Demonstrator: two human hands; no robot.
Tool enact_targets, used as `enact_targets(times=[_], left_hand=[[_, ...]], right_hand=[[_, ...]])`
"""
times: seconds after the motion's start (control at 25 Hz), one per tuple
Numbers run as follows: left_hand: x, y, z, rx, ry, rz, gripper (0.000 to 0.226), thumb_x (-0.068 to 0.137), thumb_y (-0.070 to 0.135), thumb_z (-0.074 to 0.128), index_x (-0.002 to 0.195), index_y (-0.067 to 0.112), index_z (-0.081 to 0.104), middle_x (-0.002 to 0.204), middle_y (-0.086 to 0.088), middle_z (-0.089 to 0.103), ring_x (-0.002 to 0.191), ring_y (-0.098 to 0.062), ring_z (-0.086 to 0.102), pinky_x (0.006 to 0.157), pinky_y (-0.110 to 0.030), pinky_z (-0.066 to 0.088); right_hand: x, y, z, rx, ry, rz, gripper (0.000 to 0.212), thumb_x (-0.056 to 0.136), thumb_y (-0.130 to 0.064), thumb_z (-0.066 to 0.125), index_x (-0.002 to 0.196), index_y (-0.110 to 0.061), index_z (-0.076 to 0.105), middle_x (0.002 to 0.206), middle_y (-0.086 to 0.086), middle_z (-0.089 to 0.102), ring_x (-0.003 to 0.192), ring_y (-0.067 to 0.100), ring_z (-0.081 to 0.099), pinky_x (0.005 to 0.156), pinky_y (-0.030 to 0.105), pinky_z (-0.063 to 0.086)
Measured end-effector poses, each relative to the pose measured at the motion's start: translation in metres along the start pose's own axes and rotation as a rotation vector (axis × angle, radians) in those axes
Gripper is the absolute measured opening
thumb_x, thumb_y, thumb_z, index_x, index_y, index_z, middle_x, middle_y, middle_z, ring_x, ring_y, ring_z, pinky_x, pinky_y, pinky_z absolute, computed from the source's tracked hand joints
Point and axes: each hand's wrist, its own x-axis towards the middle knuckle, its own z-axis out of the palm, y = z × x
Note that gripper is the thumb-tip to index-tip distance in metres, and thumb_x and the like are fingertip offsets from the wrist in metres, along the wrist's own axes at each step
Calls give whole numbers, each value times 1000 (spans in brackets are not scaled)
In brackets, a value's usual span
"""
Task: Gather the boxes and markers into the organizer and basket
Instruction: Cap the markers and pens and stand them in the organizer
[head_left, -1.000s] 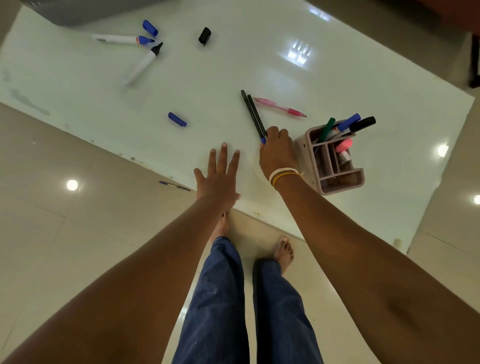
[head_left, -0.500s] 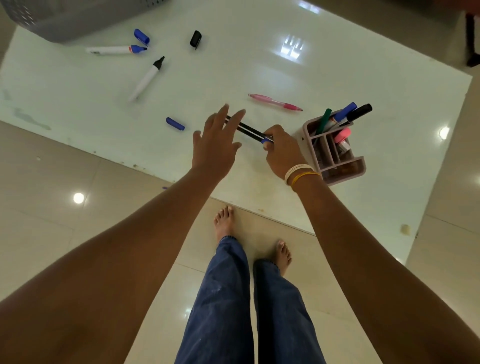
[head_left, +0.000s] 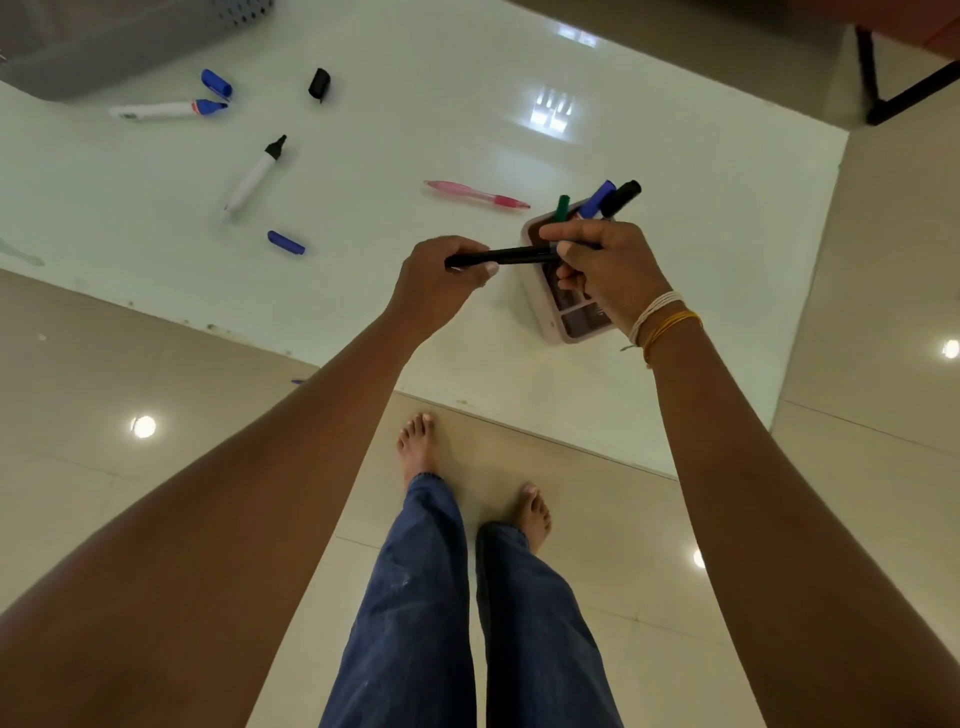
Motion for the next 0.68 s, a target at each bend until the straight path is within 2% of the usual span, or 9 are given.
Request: enact_targets(times=[0.04,0.12,0.2,0.24,0.32,0.4,0.52,0.68], left_hand=[[-5,3,5,-58,-48,-8,17,91,15,62,103,5,68,86,-8,68,80,-20,71,82,-32,56],[-12,8,15,-155,-105,-56,16,95,11,56,104,3,66,75,-8,64,67,-14,72,75,-31,58],[-18,14,23,-273,-131,-122,16,96,9,54,106,3,66,71,-8,62,63,-12,72,72,-29,59],[-21,16,28,-341,-137,-154,15,96,9,54,104,5,66,69,-7,62,64,-14,73,73,-30,60],[-26,20,36,-448,-150,-204,13,96,10,55,103,9,66,67,-5,62,65,-17,73,74,-31,60],[-30,22,47,-492,-172,-231,16,96,11,55,108,8,65,67,-5,60,63,-17,73,73,-31,61],[-33,26,58,-469,-214,-226,23,96,12,55,117,7,63,66,-4,60,61,-17,71,70,-32,62],[-30,35,63,-400,-255,-212,17,93,18,61,107,10,67,71,-7,64,64,-19,71,69,-34,62]], right_hand=[[-2,5,-7,45,47,-7,27,94,1,53,116,-3,67,101,10,62,66,10,56,68,19,55],[-6,12,-16,135,93,-23,29,92,2,57,118,-6,66,108,13,61,70,13,59,74,24,58],[-11,15,-21,355,83,-39,38,89,8,58,119,-15,58,111,16,59,80,18,63,81,32,59],[-14,17,-23,514,76,-22,41,88,11,57,118,-17,55,107,17,61,82,20,65,81,33,59],[-17,21,-24,722,77,44,31,90,10,55,116,-7,55,93,14,65,77,18,68,76,29,59],[-20,26,-24,737,77,92,17,93,3,54,109,1,60,85,12,66,72,15,67,72,25,58],[-25,32,-29,587,87,77,11,94,-6,57,101,-3,65,83,11,66,72,16,66,73,25,58],[-26,33,-38,448,188,29,11,91,-9,63,97,-1,67,88,15,69,84,25,70,82,33,59]])
